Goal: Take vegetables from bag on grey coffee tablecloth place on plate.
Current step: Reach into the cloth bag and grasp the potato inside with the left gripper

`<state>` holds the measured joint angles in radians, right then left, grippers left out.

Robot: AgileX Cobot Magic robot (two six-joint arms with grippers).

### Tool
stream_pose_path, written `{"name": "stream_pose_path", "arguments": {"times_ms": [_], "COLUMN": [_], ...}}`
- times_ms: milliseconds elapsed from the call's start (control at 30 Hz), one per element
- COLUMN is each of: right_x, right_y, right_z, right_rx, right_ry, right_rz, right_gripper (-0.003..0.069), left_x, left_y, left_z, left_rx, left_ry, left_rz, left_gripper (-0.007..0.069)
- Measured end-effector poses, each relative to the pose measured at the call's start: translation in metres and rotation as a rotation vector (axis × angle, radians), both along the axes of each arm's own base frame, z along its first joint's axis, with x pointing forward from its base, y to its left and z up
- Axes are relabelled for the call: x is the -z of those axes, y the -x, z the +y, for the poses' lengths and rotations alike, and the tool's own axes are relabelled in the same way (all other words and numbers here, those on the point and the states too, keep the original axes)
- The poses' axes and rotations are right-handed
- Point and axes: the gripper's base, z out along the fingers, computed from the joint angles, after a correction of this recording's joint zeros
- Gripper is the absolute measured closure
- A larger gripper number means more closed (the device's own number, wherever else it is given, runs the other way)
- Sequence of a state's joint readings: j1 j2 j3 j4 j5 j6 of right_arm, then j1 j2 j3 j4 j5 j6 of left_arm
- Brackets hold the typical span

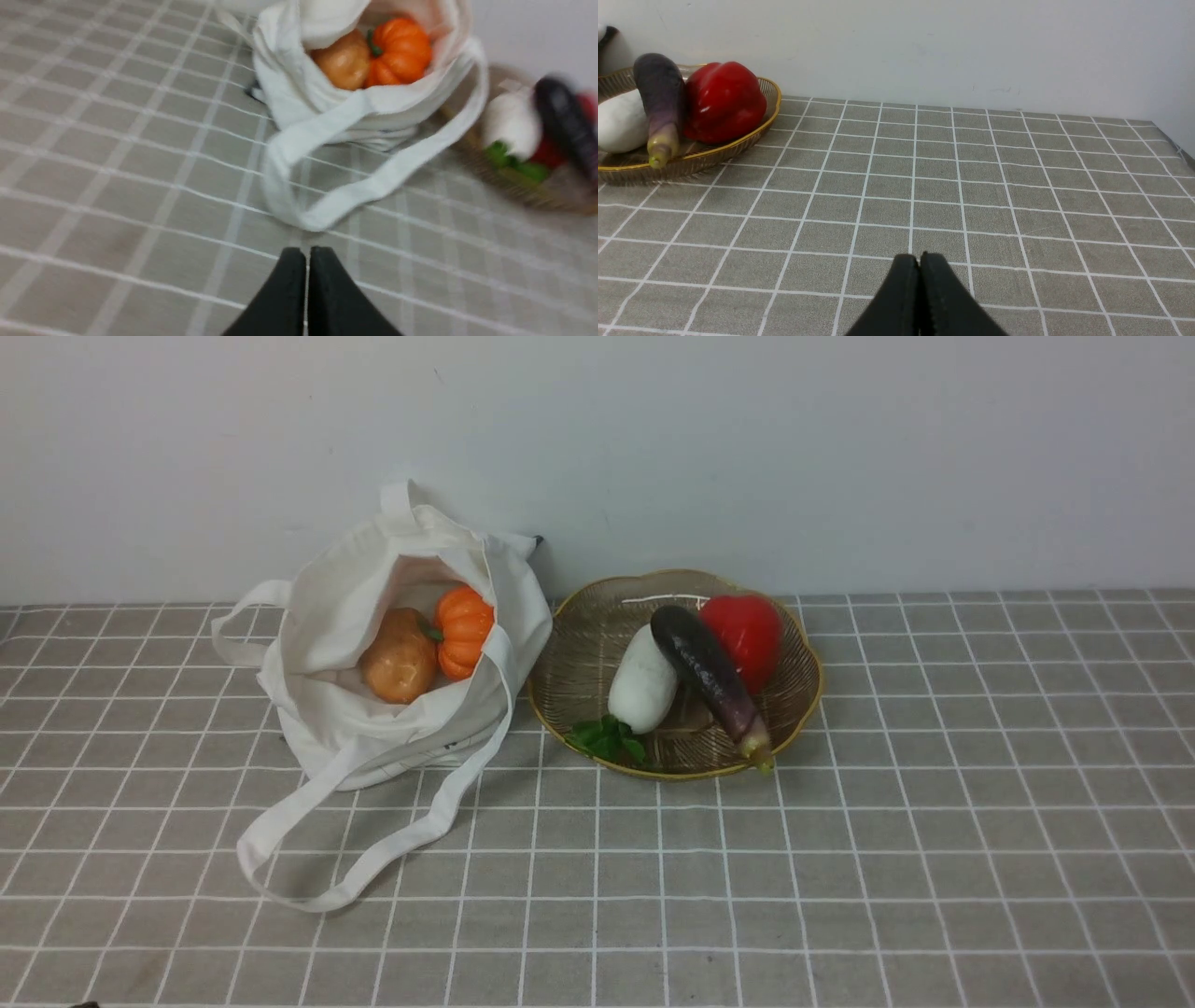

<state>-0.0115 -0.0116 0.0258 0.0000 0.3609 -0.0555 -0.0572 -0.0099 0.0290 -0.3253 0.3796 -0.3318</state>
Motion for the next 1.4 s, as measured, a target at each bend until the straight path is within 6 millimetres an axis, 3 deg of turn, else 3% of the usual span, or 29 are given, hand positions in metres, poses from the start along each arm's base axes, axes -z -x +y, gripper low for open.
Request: {"name": "stream_pose_path", "arguments": {"times_ms": [167, 367, 433, 500, 633, 667, 733, 767, 900, 933, 1000, 1033, 1067, 1100, 1133, 1267, 1300, 1367, 1400], "right_x": [0.0, 0.0, 0.0, 0.0, 0.0, 0.0, 0.0, 0.0, 0.0, 0.0, 0.0, 0.0, 0.0, 0.0, 0.0, 0.0, 0.0, 0.0, 0.0], "right_y": [0.0, 0.0, 0.0, 0.0, 0.0, 0.0, 0.0, 0.0, 0.0, 0.0, 0.0, 0.0, 0.0, 0.0, 0.0, 0.0, 0.0, 0.0, 0.0], "right_z": [0.0, 0.0, 0.0, 0.0, 0.0, 0.0, 0.0, 0.0, 0.0, 0.0, 0.0, 0.0, 0.0, 0.0, 0.0, 0.0, 0.0, 0.0, 0.0], "right_rx": [0.0, 0.0, 0.0, 0.0, 0.0, 0.0, 0.0, 0.0, 0.0, 0.0, 0.0, 0.0, 0.0, 0.0, 0.0, 0.0, 0.0, 0.0, 0.0], "right_ry": [0.0, 0.0, 0.0, 0.0, 0.0, 0.0, 0.0, 0.0, 0.0, 0.0, 0.0, 0.0, 0.0, 0.0, 0.0, 0.0, 0.0, 0.0, 0.0], "right_rz": [0.0, 0.0, 0.0, 0.0, 0.0, 0.0, 0.0, 0.0, 0.0, 0.0, 0.0, 0.0, 0.0, 0.0, 0.0, 0.0, 0.0, 0.0, 0.0], "right_gripper": [0.0673, 0.0673, 0.0673, 0.0673, 0.0673, 0.0673, 0.0673, 0.0673, 0.0673, 0.0673, 0.0673, 0.0673, 0.0673, 0.0673, 0.0673, 0.0673, 0.0673, 0.0673, 0.0673], "left_x": [-0.006, -0.012, -0.013, -0.025, -0.083, -0.086, -0.119, -0.125, -0.148, -0.149, -0.149, -0.148, -0.144, -0.144, -0.135, -0.111, -0.11, -0.094, -0.093], "left_y": [0.001, 0.001, 0.0, 0.002, 0.011, 0.011, 0.001, -0.003, -0.052, -0.056, -0.101, -0.113, -0.14, -0.14, -0.17, -0.233, -0.236, -0.267, -0.269], "left_z": [-0.011, -0.015, -0.013, -0.014, -0.019, -0.019, -0.023, -0.024, -0.03, -0.03, -0.033, -0.034, -0.036, -0.036, -0.039, -0.043, -0.043, -0.044, -0.045], "left_rx": [-0.023, -0.022, -0.027, 0.037, 0.177, 0.181, 0.236, 0.26, 0.407, 0.407, 0.473, 0.486, 0.52, 0.52, 0.555, 0.584, 0.581, 0.571, 0.572], "left_ry": [0.567, 0.785, 0.764, 0.569, 0.275, 0.258, 0.131, 0.089, -0.121, -0.127, -0.18, -0.187, -0.199, -0.196, -0.204, -0.213, -0.214, -0.235, -0.24], "left_rz": [0.07, 0.082, 0.047, -0.018, -0.142, -0.142, -0.08, -0.037, 0.294, 0.302, 0.454, 0.477, 0.521, 0.52, 0.562, 0.624, 0.623, 0.639, 0.64], "left_gripper": [0.0629, 0.0629, 0.0629, 0.0629, 0.0629, 0.0629, 0.0629, 0.0629, 0.0629, 0.0629, 0.0629, 0.0629, 0.0629, 0.0629, 0.0629, 0.0628, 0.0627, 0.062, 0.0617]}}
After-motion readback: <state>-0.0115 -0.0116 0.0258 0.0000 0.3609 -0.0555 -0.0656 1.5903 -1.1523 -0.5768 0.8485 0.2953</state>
